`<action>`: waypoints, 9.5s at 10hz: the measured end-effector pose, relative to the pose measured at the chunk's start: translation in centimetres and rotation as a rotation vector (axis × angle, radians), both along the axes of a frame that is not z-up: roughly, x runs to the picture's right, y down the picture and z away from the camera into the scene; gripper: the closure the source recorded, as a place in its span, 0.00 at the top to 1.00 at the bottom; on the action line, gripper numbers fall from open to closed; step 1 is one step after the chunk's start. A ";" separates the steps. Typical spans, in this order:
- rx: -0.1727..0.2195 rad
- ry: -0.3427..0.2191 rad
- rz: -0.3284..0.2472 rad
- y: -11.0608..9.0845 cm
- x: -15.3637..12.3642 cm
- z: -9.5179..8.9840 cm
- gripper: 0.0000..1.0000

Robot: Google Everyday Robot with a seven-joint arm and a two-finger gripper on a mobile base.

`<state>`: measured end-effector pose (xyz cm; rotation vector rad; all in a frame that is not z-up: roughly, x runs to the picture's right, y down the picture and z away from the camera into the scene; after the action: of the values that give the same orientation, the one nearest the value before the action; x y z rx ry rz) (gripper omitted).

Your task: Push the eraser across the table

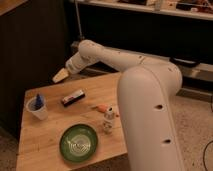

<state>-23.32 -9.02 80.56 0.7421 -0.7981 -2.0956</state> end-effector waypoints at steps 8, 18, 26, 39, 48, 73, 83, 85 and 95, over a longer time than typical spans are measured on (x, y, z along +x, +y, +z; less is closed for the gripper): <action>-0.162 0.322 -0.234 0.8 -1.8 3.1 0.00; -0.241 0.301 -0.228 9.9 -2.4 14.0 0.00; -0.262 0.297 -0.249 10.1 -2.5 17.5 0.00; -0.392 0.387 -0.330 14.2 3.3 11.8 0.00; -0.272 0.288 -0.282 10.9 -1.0 14.1 0.00; -0.515 0.424 -0.246 26.0 17.5 1.2 0.00; -0.327 0.378 -0.214 20.1 14.8 4.8 0.00; -0.313 0.379 -0.230 20.4 13.9 6.6 0.00; -0.320 0.350 -0.296 20.5 12.2 9.8 0.00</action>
<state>-11.15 11.52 90.37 0.0828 -1.0568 -2.1942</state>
